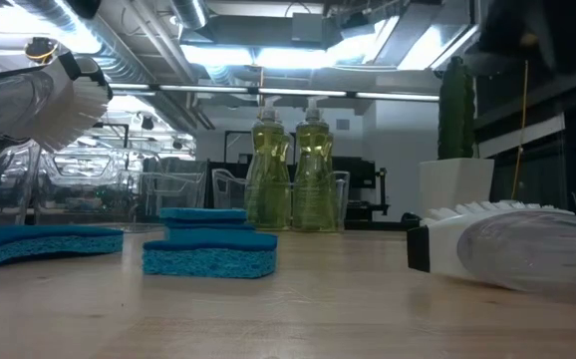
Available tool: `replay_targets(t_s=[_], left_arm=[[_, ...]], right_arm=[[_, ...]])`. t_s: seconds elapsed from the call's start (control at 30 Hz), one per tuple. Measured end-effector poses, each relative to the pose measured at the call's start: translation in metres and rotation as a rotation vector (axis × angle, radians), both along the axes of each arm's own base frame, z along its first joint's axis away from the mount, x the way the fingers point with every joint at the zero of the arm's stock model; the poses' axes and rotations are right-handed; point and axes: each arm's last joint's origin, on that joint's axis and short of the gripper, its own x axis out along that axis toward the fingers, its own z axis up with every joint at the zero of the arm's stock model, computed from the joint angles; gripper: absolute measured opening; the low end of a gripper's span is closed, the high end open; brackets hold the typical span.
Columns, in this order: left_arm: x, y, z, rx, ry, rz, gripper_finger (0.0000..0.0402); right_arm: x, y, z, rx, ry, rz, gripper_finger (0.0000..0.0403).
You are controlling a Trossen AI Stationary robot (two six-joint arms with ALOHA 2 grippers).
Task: Pick & Place Kitchen Sink Supplies
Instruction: Put the black dish brush into the bottom left transparent bin
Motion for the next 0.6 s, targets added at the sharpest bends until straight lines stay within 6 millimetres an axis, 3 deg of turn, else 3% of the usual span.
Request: replay_targets(t_s=[0.37,0.6], left_arm=[[0.004,0.005,0.000,-0.007,0.006,0.013,0.0171],[0.004,0.005,-0.001,-0.015,0.013,-0.025,0.0171]], right_arm=[[0.004,0.017,-0.047,0.109,0.319,-0.156,0.0229],[0.011,0.023,-0.073,0.106,0.376,-0.186,0.0229]])
